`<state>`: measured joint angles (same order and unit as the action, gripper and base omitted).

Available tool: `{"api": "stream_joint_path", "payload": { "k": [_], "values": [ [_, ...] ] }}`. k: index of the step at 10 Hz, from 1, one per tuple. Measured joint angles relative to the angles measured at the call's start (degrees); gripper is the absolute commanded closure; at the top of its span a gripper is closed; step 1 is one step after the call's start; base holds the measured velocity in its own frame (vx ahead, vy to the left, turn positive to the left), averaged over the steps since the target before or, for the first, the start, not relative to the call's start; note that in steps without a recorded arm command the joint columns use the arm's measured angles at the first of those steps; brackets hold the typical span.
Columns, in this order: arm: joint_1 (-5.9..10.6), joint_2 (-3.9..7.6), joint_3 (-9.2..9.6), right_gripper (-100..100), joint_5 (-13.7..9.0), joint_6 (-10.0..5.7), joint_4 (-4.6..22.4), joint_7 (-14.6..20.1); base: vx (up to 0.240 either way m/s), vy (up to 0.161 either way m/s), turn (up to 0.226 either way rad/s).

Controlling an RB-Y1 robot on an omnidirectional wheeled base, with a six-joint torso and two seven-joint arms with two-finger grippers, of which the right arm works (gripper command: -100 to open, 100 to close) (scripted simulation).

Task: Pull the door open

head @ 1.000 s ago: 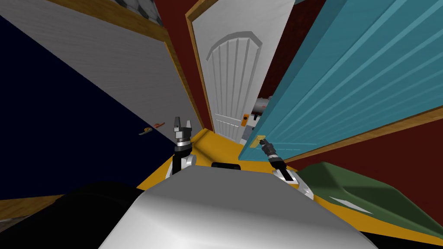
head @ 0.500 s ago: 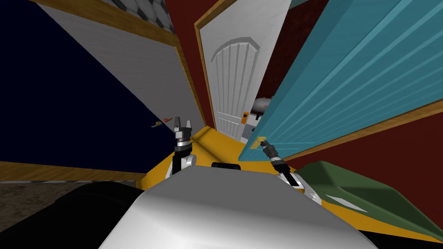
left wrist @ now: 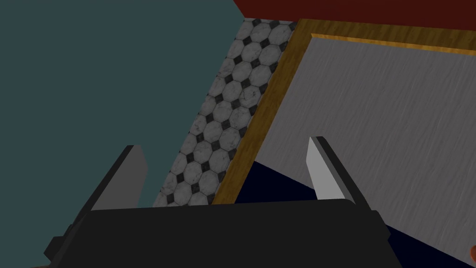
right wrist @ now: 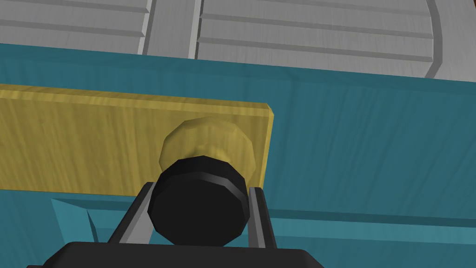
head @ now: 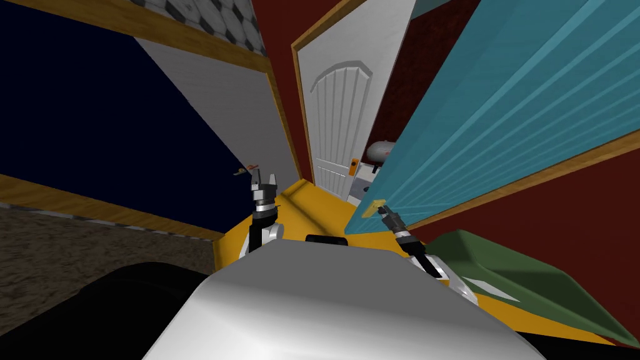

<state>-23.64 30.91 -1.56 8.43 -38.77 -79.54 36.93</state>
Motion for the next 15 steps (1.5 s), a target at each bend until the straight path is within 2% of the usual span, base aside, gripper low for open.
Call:
{"api": "stream_joint_path", "payload": {
  "k": [1,3,6,11,15],
  "values": [
    [-0.60,0.42,0.12,100,0.12,-0.77,-0.10,0.37,-0.085,-0.046,0.018],
    [-1.05,0.76,0.26,100,0.24,-1.29,0.17,0.67,-0.192,-0.101,0.164],
    [-0.87,1.97,0.13,100,0.36,-4.03,1.59,1.61,-0.221,-0.093,0.152],
    [-1.89,3.75,0.66,100,0.95,-7.58,2.80,3.04,-0.182,-0.097,0.105],
    [-1.64,4.45,0.54,100,1.00,-8.78,3.77,3.58,-0.169,-0.084,0.137]
  ]
}}
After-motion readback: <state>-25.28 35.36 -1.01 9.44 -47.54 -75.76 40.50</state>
